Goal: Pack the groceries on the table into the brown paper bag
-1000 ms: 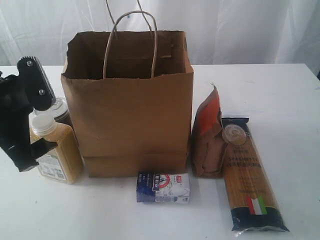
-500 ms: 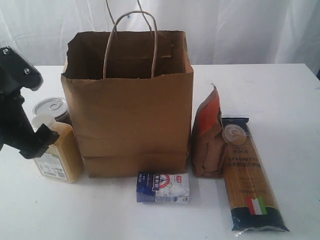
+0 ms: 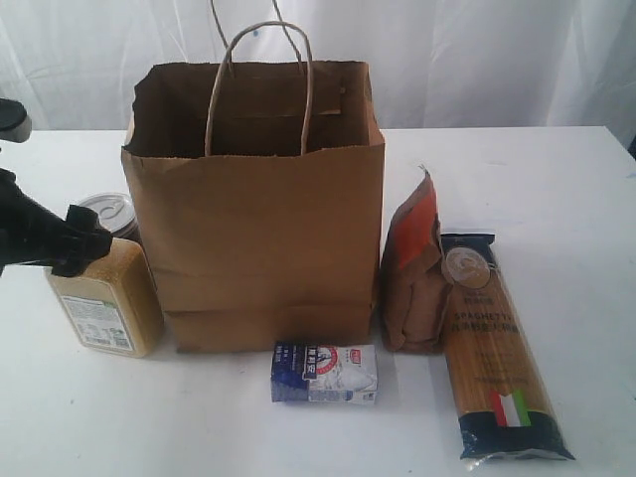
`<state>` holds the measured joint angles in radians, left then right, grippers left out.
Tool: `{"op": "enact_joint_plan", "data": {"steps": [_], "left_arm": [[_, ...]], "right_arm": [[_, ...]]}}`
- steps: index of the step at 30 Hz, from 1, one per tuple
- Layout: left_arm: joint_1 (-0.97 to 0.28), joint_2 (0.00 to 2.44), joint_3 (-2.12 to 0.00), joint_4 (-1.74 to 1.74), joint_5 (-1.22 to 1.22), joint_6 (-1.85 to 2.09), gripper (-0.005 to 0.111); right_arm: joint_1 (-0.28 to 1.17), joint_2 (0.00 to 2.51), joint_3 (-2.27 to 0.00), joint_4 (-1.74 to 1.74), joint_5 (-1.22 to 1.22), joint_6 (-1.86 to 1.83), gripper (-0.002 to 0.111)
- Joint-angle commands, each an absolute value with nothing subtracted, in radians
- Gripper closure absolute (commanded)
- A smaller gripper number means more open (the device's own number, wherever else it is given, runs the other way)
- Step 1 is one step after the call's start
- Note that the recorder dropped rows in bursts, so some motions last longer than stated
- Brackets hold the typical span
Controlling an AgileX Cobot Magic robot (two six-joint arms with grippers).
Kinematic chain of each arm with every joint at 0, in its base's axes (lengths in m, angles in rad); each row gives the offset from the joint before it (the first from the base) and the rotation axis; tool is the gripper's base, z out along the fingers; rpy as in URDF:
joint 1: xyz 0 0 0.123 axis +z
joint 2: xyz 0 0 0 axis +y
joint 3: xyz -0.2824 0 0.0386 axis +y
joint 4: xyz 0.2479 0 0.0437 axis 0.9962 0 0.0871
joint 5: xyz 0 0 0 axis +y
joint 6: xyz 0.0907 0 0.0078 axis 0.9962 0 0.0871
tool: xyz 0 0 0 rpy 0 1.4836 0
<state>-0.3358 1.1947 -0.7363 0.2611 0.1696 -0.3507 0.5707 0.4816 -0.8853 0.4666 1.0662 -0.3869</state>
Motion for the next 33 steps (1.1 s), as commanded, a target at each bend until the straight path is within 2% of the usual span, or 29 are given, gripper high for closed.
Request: {"op": "enact_joint_plan", "data": {"steps": [1, 4, 6, 13, 15, 17, 24, 33], "left_arm": [[-0.334, 1.189, -0.729, 0.197, 0.149, -0.367, 0.01], [-0.334, 1.204, -0.729, 0.195, 0.152, -0.387, 0.011], [-0.334, 1.218, -0.729, 0.195, 0.15, -0.408, 0.015], [-0.334, 1.234, -0.729, 0.188, 0.124, -0.423, 0.06], [-0.334, 1.234, -0.729, 0.188, 0.122, -0.423, 0.067], [-0.334, 1.234, -0.729, 0.188, 0.119, -0.423, 0.071], [-0.334, 1.234, -0.729, 0.188, 0.123, -0.42, 0.072], [-0.334, 1.181, -0.729, 0.19, 0.189, -0.38, 0.103]], "right_arm": [[0.568, 0.48, -0.882, 0.477, 1.04, -0.387, 0.108], [0.568, 0.48, -0.882, 0.477, 1.033, -0.387, 0.108], [0.568, 0.48, -0.882, 0.477, 1.033, -0.387, 0.108], [0.568, 0.48, -0.882, 0.478, 1.033, -0.387, 0.108], [0.568, 0.48, -0.882, 0.478, 1.033, -0.387, 0.108], [0.568, 0.48, -0.882, 0.478, 1.033, -0.387, 0.108], [0.568, 0.48, -0.882, 0.48, 1.033, -0.387, 0.108], [0.568, 0.48, -0.882, 0.493, 1.033, -0.387, 0.108]]}}
